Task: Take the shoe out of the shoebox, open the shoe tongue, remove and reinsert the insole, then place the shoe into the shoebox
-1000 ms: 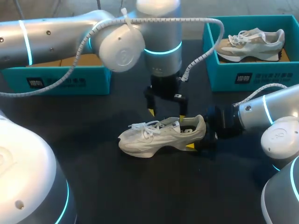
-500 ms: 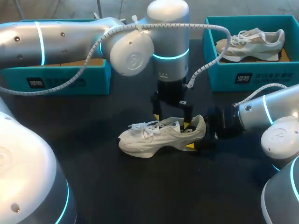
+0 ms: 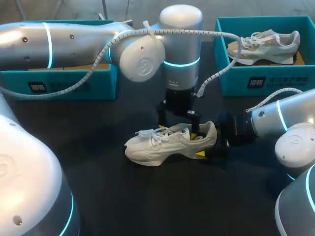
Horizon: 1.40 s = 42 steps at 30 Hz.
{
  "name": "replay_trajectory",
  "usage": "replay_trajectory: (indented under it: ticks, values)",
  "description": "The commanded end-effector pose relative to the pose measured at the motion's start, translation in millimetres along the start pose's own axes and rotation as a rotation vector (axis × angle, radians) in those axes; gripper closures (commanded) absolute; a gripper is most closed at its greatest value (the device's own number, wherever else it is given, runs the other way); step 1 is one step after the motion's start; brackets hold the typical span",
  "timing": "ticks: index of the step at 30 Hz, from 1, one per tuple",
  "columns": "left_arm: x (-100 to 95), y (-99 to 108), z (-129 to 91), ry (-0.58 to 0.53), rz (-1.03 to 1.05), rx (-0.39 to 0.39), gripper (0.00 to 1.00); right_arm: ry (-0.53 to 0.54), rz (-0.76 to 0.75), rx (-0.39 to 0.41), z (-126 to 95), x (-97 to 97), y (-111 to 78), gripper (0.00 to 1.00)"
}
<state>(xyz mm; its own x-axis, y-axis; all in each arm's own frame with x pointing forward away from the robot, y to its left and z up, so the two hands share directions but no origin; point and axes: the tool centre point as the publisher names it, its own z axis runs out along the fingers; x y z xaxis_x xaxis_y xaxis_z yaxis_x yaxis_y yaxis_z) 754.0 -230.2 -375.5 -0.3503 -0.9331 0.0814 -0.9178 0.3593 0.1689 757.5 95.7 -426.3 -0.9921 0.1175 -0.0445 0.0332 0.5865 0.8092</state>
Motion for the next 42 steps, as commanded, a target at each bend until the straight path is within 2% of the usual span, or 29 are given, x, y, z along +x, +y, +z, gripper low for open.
replay_trajectory:
  ticks: [1,8,15,16,18,21,22,23,25,28,35,38,42]
  values:
    - [-14.5,13,-7,-0.023,-0.043,0.020,0.00,0.000,0.000,0.004,2,0.1,-1.5,1.00]
    - [-29.2,24,-19,-0.068,-0.157,0.025,0.00,0.000,0.000,0.004,2,0.1,-1.5,1.00]
    - [-33.7,32,-33,-0.082,-0.216,0.052,0.00,0.000,0.000,0.004,2,0.1,-1.5,1.00]
    - [-33.4,32,-34,-0.081,-0.218,0.054,0.02,0.000,0.000,0.004,2,0.1,-1.5,1.00]
    - [-33.6,32,-36,-0.078,-0.230,0.059,0.10,0.000,0.000,0.004,2,0.1,-1.5,1.00]
    - [-33.1,31,-38,-0.072,-0.234,0.064,0.27,0.000,0.000,0.004,2,0.1,-1.5,1.00]
    - [-31.9,31,-39,-0.071,-0.234,0.065,0.44,0.000,0.000,0.004,2,0.1,-1.5,1.00]
    - [-30.2,30,-39,-0.070,-0.232,0.065,0.53,0.000,0.000,0.004,2,0.1,-1.5,1.00]
    - [-27.9,29,-39,-0.069,-0.228,0.064,0.63,0.000,0.000,0.004,2,0.1,-1.5,1.00]
    - [-24.5,28,-41,-0.065,-0.222,0.064,0.98,0.000,0.000,0.004,2,0.1,-1.5,1.00]
    - [-20.6,34,-49,-0.031,-0.205,0.087,1.00,0.000,0.000,0.004,2,0.1,-1.5,1.00]
    - [-23.9,39,-53,0.010,-0.190,0.108,1.00,0.000,0.000,0.004,2,0.1,-1.5,1.00]
    - [-31.4,45,-60,0.006,-0.195,0.128,1.00,0.000,0.000,0.004,2,0.1,-1.5,1.00]
